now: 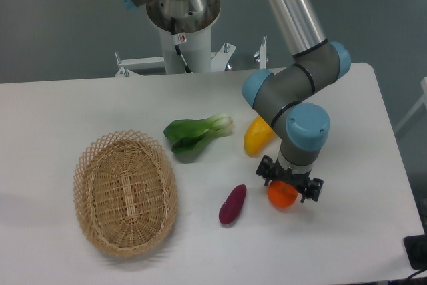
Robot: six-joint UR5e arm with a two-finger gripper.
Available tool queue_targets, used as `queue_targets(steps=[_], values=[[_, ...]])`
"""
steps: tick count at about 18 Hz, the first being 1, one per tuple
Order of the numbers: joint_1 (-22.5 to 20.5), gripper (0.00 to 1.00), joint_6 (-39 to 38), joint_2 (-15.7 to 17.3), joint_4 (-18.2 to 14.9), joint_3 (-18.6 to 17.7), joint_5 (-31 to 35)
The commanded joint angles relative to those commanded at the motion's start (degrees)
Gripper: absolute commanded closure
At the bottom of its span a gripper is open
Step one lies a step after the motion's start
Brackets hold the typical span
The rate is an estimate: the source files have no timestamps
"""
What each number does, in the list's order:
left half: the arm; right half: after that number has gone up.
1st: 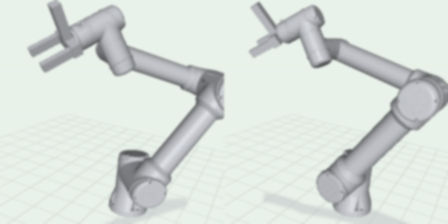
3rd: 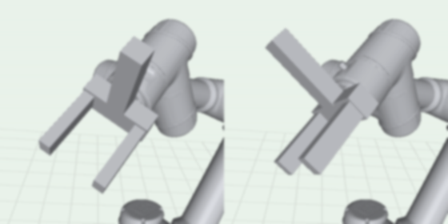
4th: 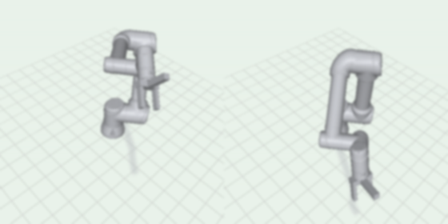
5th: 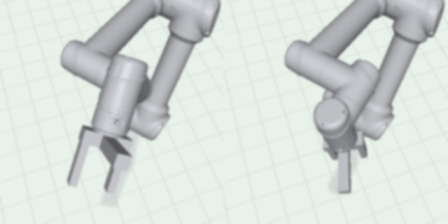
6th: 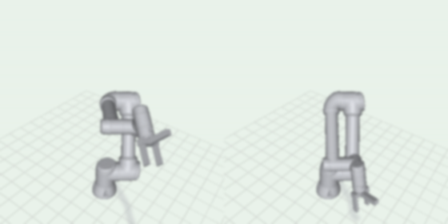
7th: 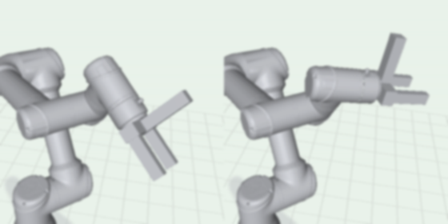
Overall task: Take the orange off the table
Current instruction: 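Lower the open gripper around the orange and close on it, then lift the grasped orange up off the table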
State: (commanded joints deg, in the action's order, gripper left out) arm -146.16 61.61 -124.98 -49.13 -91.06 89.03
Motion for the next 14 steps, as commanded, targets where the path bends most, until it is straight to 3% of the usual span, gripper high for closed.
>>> queue_targets(steps=[2,9,14], values=[[0.0,0.0,0.0,-0.09,0.0,0.0,0.27],[0.35,0.23,0.26,0.0,-0.53,0.61,3.52],[0.18,0.24,0.17,1.22,-1.14,2.73,3.43]])
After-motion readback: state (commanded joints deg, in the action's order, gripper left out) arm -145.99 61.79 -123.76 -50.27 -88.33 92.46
